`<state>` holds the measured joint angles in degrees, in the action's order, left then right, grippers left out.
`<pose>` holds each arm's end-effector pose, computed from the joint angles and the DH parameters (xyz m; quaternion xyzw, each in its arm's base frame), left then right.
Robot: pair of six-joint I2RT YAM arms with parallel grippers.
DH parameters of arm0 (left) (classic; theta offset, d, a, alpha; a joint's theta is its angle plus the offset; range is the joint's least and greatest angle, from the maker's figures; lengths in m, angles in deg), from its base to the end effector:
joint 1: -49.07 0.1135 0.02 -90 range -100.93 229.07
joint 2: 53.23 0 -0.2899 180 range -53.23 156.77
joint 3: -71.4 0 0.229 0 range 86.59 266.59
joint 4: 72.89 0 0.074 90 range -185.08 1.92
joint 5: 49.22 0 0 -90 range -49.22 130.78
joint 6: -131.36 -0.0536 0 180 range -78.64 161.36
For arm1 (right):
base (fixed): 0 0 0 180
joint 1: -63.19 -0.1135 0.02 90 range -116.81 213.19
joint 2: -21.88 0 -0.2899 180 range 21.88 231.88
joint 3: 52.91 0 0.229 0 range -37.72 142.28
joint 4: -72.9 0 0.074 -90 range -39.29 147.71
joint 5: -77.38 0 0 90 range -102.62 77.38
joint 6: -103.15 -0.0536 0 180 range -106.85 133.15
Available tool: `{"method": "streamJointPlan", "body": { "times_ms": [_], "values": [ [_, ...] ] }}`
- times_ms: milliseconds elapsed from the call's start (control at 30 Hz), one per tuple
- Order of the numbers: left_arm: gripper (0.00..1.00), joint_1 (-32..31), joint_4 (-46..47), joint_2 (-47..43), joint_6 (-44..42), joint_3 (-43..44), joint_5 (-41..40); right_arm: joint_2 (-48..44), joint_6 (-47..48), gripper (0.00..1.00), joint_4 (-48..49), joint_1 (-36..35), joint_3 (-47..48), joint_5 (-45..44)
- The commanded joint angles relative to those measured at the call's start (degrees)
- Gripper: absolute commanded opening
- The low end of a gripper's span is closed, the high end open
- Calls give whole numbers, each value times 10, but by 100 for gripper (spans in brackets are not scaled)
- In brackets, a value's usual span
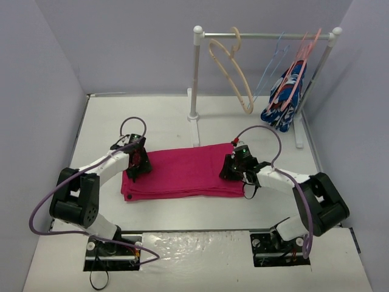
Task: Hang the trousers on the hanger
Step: Fold the trousers at the center of the board.
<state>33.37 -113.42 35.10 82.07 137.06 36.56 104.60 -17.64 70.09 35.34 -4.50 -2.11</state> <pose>0.2709 -0.0721 0.2013 -0.2188 0.9472 -0.0779 0.2210 0.2372 0.1364 0.1955 -0.0179 0.8924 0.2886 0.3464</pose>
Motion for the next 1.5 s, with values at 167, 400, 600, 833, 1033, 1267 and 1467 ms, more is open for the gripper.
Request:
{"method": "streamJointPlan", "body": {
  "times_ms": [167, 400, 600, 833, 1033, 1267, 1467],
  "values": [
    [49, 90, 8, -5, 0, 47, -28, 127, 25, 14, 71, -14, 102, 41],
    [50, 60, 1, -87, -47, 85, -2, 38, 43, 20, 42, -12, 117, 65],
    [50, 25, -19, -144, -41, 38, -2, -71, 21, 21, 8, -7, 22, 44],
    [50, 26, 9, -114, 12, -33, -9, -68, -31, 21, -42, 7, -60, 1],
    [50, 31, 22, -81, 27, -58, -11, -57, -33, 21, -79, 21, -58, -31],
    [55, 32, -25, -170, -1, -19, -22, -213, 20, 30, -206, -50, 50, -177],
    [69, 26, -106, -236, -113, 110, -33, -265, 116, 61, -261, -84, 213, -226]
  ]
}}
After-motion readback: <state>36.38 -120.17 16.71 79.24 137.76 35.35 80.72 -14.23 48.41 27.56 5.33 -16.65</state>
